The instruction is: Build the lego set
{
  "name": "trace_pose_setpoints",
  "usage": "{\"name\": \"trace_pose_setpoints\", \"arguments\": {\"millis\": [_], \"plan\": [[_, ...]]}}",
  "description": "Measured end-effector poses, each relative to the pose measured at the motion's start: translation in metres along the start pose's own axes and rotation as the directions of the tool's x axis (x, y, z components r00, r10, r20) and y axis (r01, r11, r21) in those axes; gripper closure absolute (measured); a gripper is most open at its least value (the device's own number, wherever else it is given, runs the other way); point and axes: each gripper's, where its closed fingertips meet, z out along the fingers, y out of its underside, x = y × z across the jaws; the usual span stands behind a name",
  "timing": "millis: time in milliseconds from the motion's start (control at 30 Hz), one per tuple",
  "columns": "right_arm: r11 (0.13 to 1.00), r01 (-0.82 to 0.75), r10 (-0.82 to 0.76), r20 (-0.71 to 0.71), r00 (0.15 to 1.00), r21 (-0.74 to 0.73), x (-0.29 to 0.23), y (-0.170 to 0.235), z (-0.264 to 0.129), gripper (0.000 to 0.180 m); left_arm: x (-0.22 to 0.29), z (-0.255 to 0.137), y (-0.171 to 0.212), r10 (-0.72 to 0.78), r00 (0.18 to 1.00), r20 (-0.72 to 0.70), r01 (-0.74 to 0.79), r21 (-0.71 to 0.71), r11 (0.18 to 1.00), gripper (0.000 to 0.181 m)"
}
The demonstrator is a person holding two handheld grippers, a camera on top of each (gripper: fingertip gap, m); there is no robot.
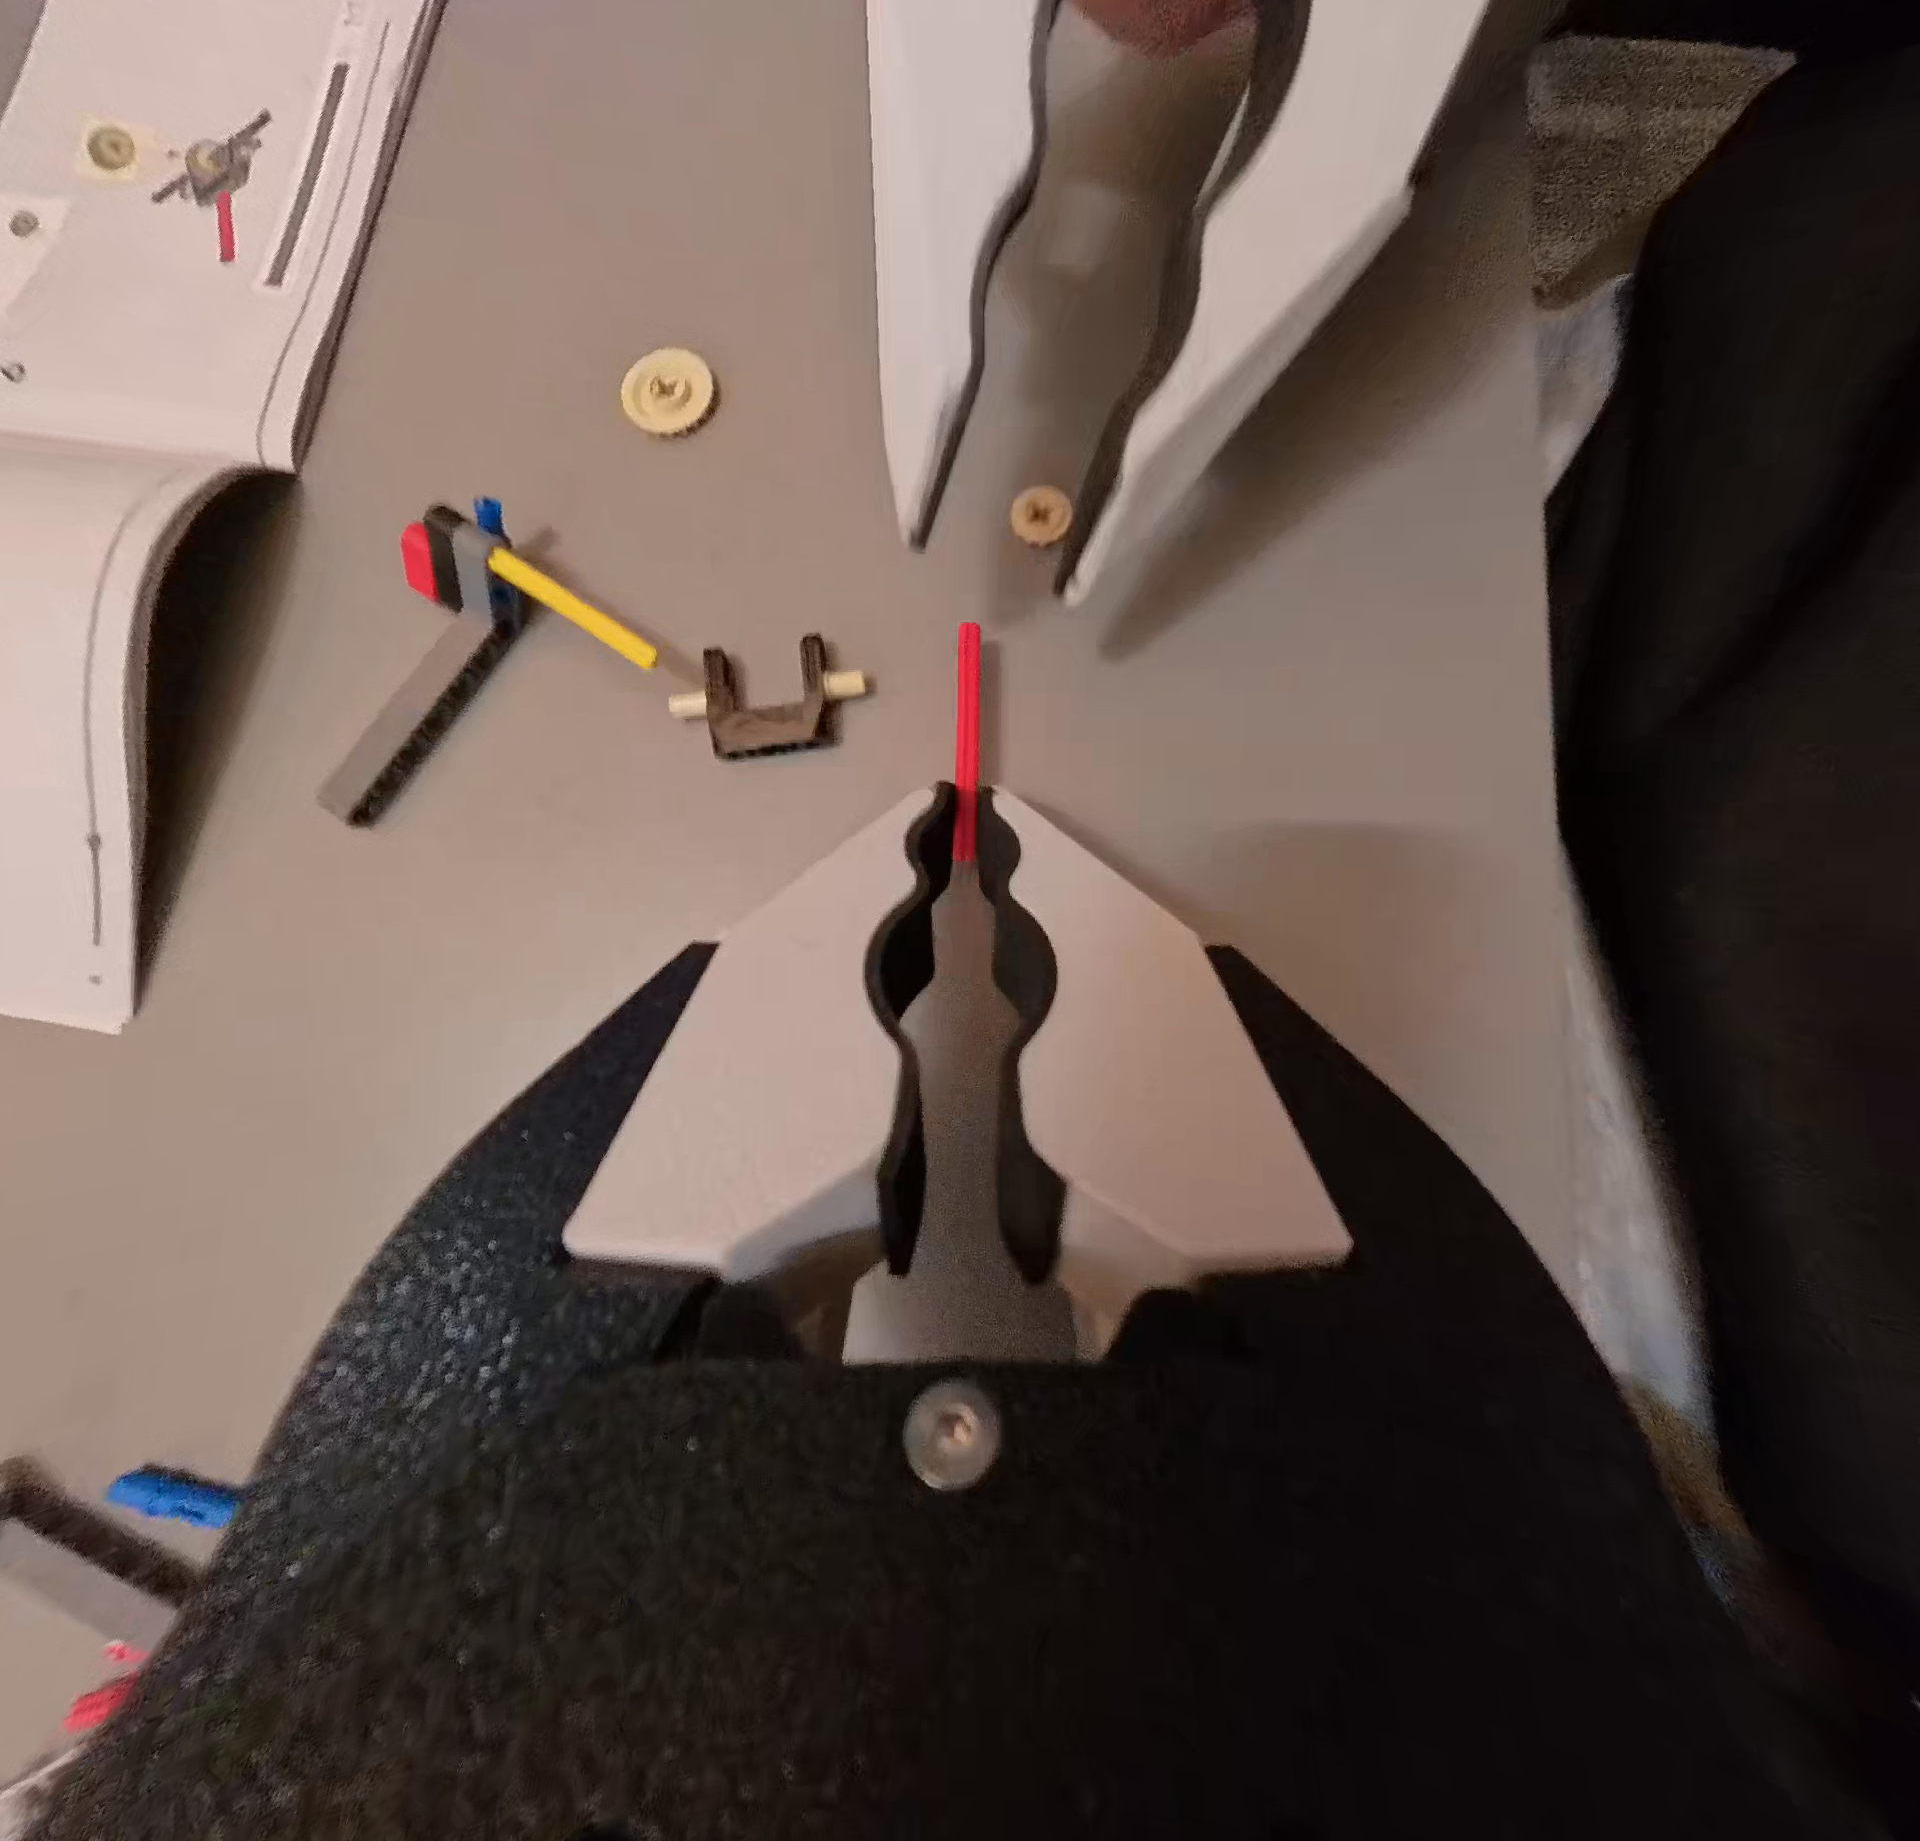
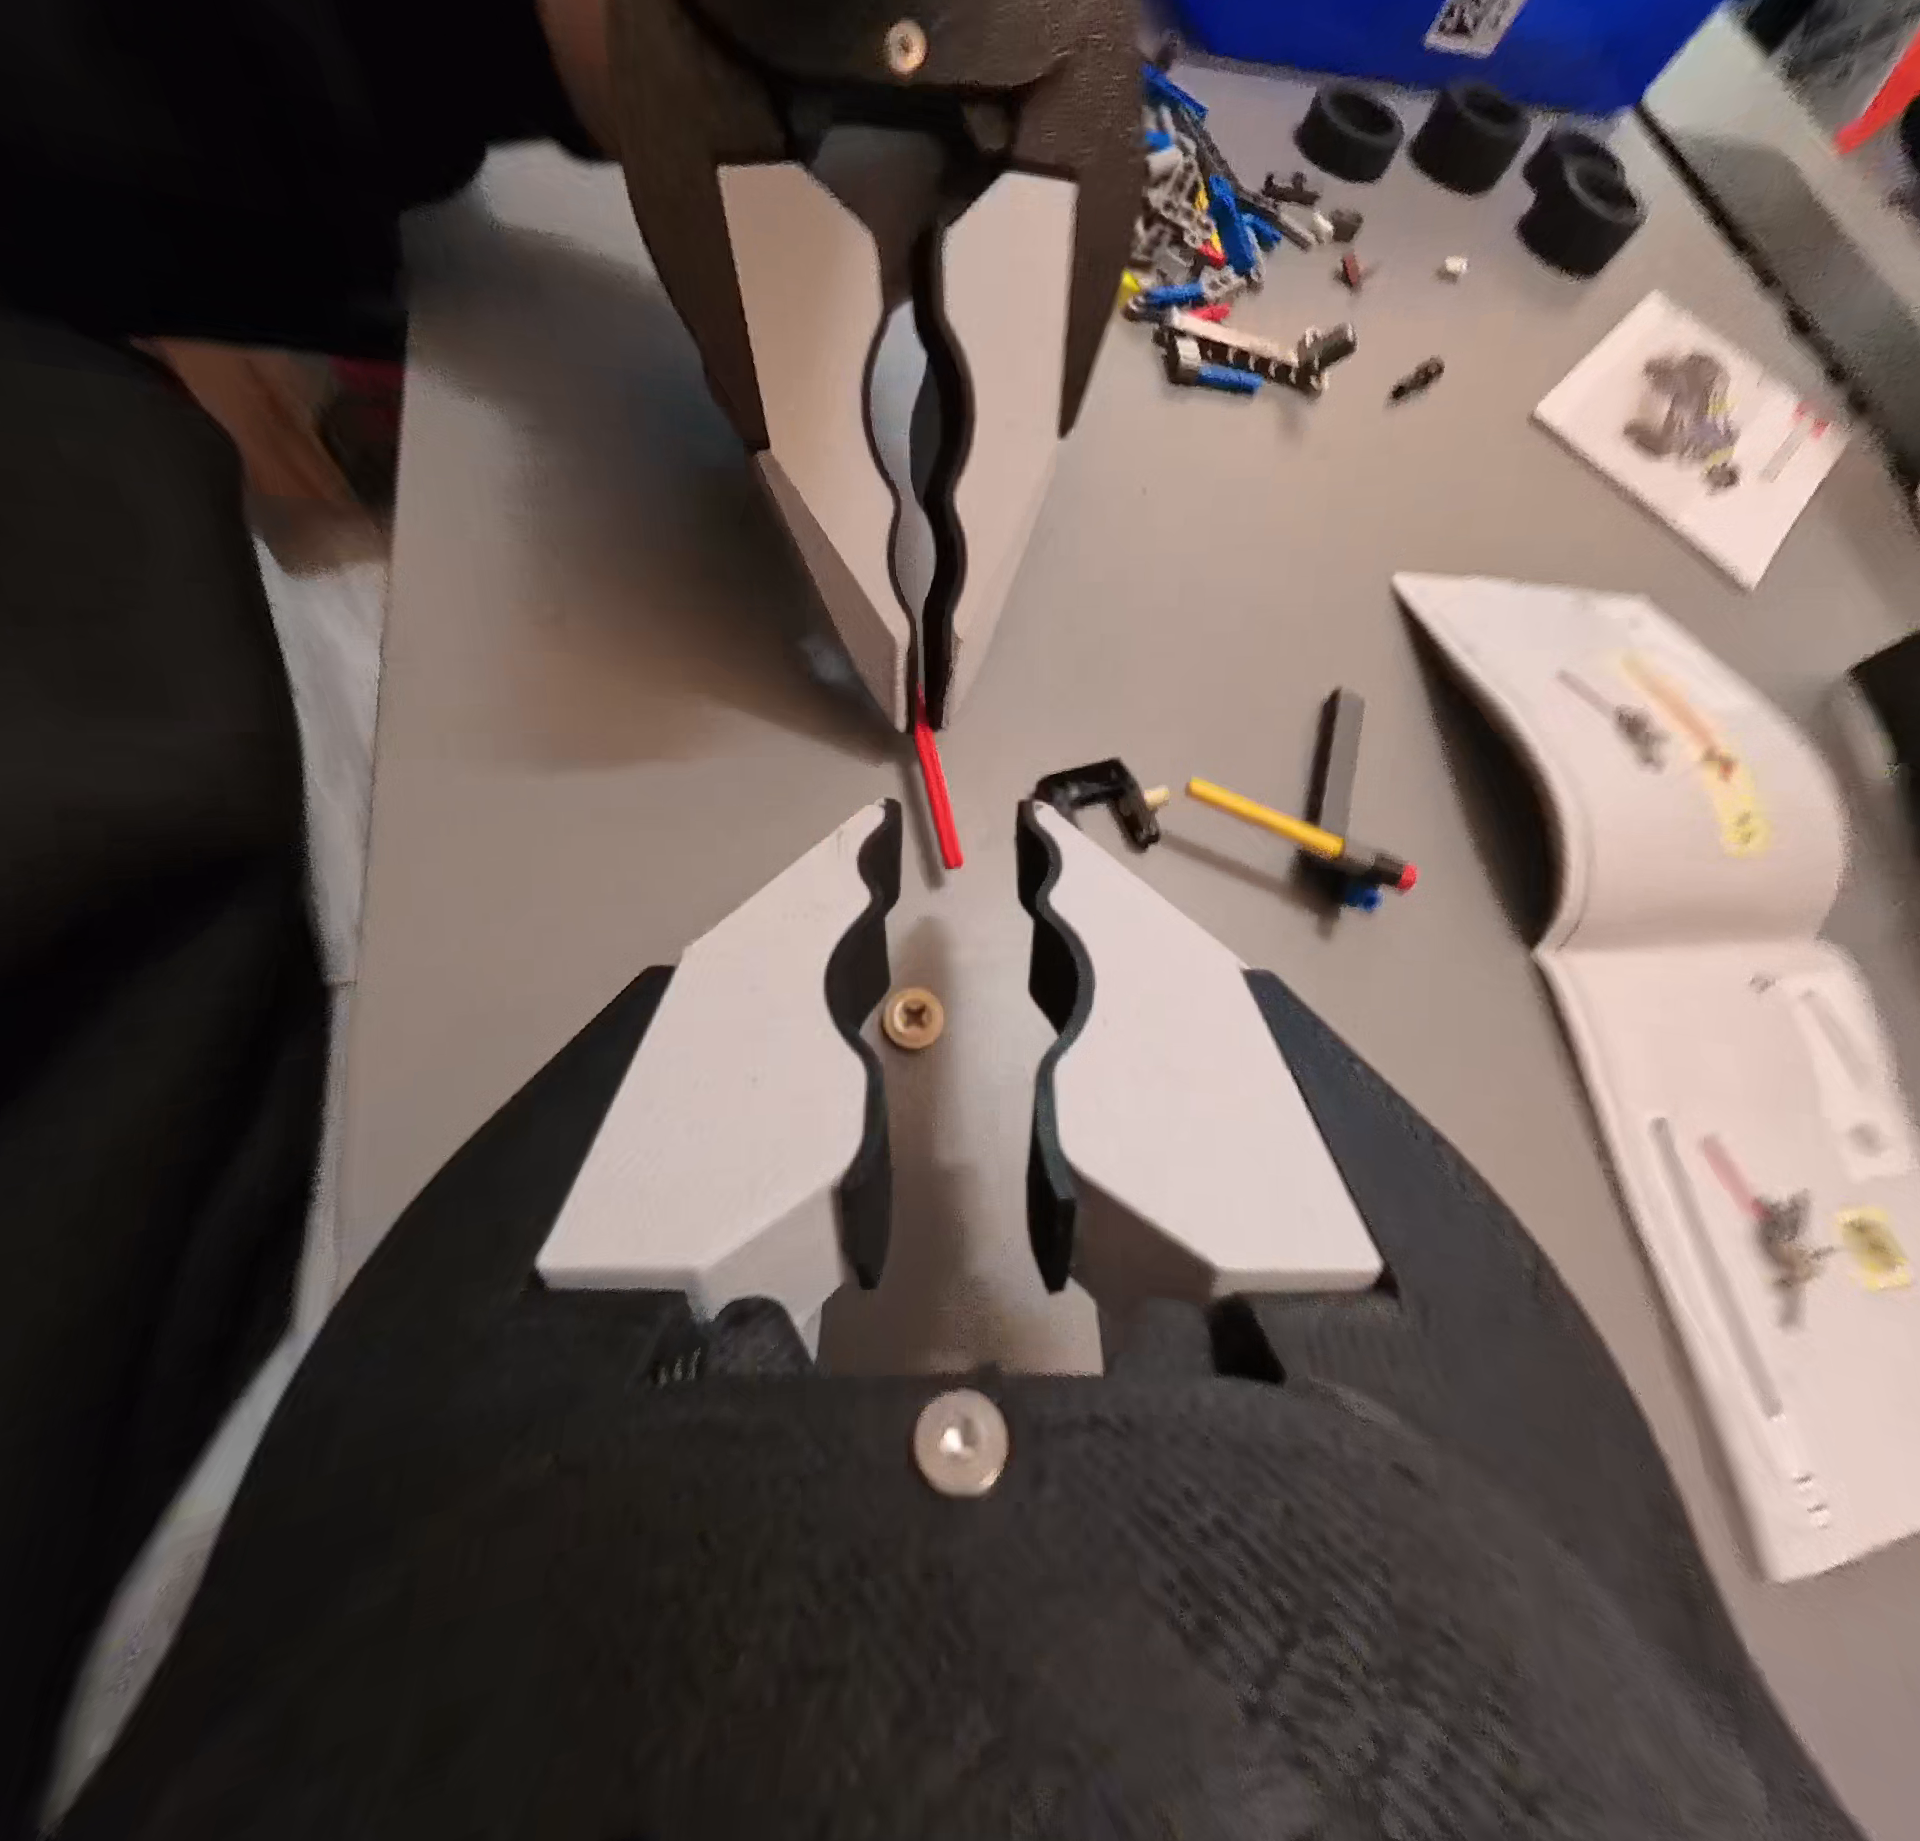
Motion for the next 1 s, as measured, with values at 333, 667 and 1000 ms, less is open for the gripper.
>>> {"name": "trace_pose_setpoints", "arguments": {"millis": [333, 667, 1000], "plan": [[0.953, 0.288, -0.301, -0.216, 0.929, -0.09, 0.013, -0.004, 0.003, 0.166, -0.002, -0.012, -0.031, -0.134, 0.991, -0.007, 0.134, 0.031, 0.99, 0.179], [0.922, 0.363, -0.387, -0.269, 0.882, -0.135, 0.016, -0.002, -0.002, 0.179, -0.008, -0.014, -0.046, -0.203, 0.979, -0.033, 0.205, 0.097, 0.974, 0.179], [0.971, -0.007, 0.065, -0.238, 0.969, 0.237, 0.034, -0.018, -0.027, 0.18, -0.023, -0.032, -0.075, -0.164, 0.986, 0.016, 0.142, 0.414, 0.899, 0.162]]}}
